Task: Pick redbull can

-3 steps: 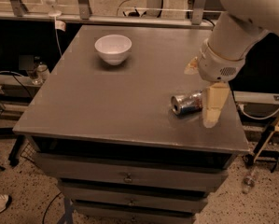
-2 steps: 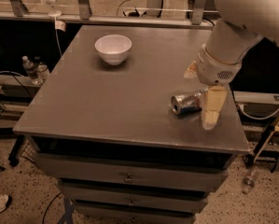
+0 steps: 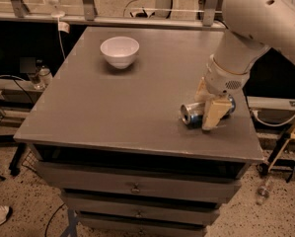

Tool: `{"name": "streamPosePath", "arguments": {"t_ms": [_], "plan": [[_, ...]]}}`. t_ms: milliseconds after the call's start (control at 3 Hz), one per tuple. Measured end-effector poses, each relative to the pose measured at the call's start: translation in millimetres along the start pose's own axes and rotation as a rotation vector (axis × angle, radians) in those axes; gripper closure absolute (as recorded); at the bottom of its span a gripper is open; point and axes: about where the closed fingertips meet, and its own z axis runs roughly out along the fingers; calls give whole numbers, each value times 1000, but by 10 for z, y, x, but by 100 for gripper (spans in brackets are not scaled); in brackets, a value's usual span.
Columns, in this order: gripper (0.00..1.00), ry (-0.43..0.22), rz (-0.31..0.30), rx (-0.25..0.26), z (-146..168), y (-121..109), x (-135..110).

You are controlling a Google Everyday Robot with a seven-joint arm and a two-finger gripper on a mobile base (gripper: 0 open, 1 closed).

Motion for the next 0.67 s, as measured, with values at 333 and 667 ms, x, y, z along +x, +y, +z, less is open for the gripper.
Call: {"name": "streamPosePath", "arguments": {"t_ms": [333, 667], "plan": [[71, -20, 12, 19, -87, -52, -4], [94, -53, 29, 61, -304, -97, 12]]}}
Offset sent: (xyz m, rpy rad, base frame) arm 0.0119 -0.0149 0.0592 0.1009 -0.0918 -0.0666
